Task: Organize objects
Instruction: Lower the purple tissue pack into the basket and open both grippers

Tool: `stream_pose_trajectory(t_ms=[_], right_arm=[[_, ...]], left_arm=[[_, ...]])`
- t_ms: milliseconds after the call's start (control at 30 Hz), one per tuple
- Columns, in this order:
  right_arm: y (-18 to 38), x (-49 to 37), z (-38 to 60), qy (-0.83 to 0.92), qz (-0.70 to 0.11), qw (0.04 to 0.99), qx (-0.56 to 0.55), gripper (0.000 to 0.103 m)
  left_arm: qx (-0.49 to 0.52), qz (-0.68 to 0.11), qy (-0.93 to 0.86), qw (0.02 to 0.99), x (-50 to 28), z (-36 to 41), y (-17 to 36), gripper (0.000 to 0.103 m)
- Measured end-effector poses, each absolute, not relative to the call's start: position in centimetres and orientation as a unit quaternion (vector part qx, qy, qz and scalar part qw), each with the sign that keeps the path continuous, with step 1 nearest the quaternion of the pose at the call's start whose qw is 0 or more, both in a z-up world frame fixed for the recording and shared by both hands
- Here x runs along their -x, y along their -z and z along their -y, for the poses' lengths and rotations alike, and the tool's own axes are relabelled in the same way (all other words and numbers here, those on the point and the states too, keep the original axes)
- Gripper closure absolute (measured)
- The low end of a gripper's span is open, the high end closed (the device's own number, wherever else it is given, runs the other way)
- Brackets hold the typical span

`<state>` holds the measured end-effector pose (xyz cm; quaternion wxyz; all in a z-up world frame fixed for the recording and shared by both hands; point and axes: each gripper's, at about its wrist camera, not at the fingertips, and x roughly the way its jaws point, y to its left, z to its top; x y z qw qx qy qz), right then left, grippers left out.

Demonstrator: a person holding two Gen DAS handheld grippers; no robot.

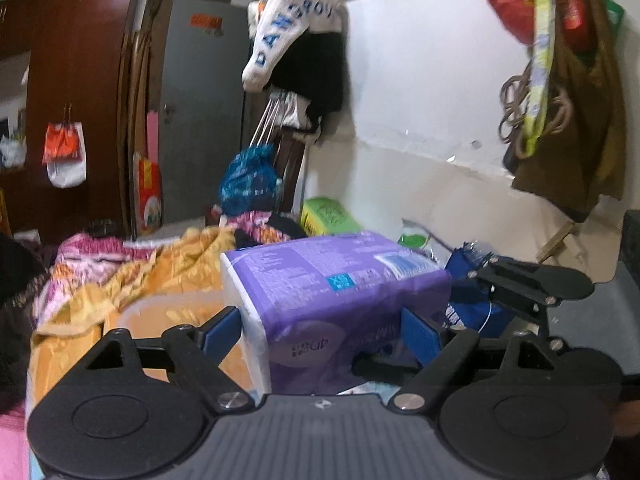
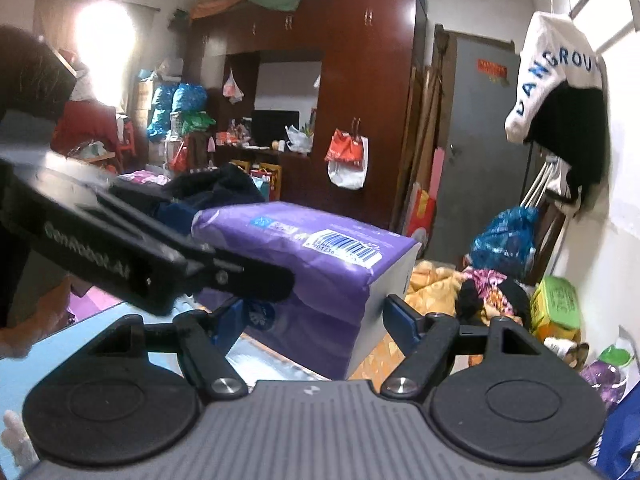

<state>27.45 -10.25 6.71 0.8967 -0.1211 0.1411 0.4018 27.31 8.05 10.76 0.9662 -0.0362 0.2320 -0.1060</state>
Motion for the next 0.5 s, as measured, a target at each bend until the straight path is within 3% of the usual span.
stream_pose_trajectory(t_ms=[333,400,467,500], right_arm=[[-4.7,-28.1,8.6,-0.393,-0.172,0.888,0.165,0.027],[-4.9,-27.6,9.0,-0.382,-0.167,0.894,0.166,0.023],[-5.1,-26.8,9.9,-0.374,-0.158,0.898,0.171,0.011],[-5.3,-26.3,10.4,-0.369,-0.154,0.901,0.168,0.011]], left_arm=[[0.019,-0.265,0.069,0.962,-29.0,-8.8,-8.4,0.016],[0.003,-0.262,0.039,0.964,-28.8,-8.7,-8.4,0.016],[-0.015,-0.256,0.032,0.966,-28.0,-8.6,-8.4,0.016],[-0.024,-0.252,0.03,0.967,-27.4,-8.6,-8.5,0.016]])
